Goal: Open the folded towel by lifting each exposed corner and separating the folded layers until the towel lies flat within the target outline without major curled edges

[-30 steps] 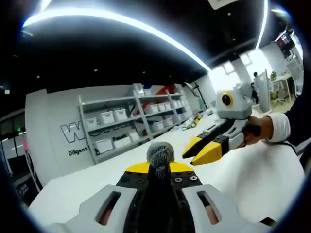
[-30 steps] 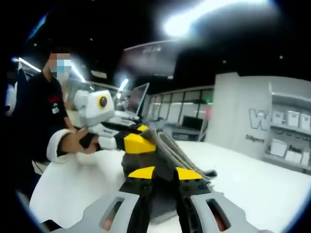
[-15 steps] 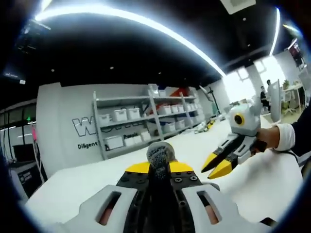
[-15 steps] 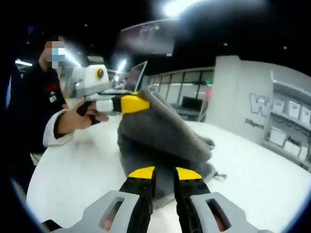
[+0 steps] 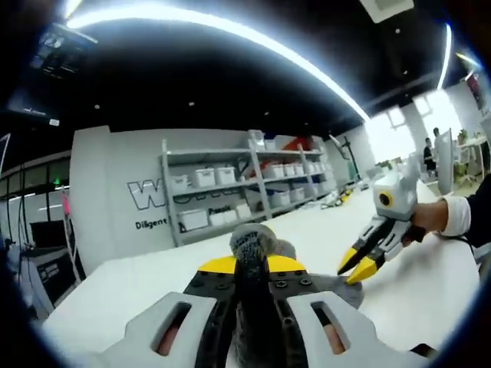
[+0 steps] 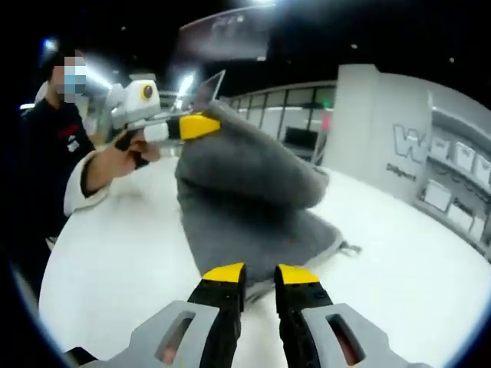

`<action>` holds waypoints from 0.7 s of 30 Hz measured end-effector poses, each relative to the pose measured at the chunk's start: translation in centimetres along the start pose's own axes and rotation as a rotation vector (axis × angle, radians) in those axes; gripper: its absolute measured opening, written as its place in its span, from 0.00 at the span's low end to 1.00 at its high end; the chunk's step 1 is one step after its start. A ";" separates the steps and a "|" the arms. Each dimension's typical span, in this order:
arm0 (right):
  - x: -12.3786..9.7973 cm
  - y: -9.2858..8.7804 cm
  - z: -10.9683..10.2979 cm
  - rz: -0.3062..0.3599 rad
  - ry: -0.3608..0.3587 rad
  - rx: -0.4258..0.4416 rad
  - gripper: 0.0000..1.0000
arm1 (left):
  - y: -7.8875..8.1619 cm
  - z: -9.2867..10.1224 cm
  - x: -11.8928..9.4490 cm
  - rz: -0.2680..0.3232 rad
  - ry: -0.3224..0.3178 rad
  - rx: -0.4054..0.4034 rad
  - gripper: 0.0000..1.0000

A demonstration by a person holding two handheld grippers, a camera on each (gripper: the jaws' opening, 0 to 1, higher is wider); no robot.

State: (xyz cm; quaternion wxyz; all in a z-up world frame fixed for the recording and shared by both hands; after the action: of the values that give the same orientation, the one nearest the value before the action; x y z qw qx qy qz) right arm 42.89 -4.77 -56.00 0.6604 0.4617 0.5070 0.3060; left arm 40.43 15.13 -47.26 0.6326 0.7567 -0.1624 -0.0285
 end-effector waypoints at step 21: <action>-0.1 -0.6 0.2 -0.015 -0.006 0.033 0.16 | -1.8 -4.5 -1.4 -0.061 0.081 -0.012 0.10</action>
State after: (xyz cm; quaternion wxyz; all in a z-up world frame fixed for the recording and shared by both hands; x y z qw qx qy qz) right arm 42.99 -5.13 -56.48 0.6566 0.4693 0.5135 0.2913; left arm 40.59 20.04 -48.31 0.6420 0.7580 -0.1134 -0.0180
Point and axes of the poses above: the point that each gripper's makers call its tool centre point, and the gripper's own axes: x roughly forward along the fingers, z roughly to its right, y roughly out of its top, the point moved 4 cm from there along -x, roughly backward along the fingers, and after that the axes turned 14 degrees about y, right-handed, at the moved point
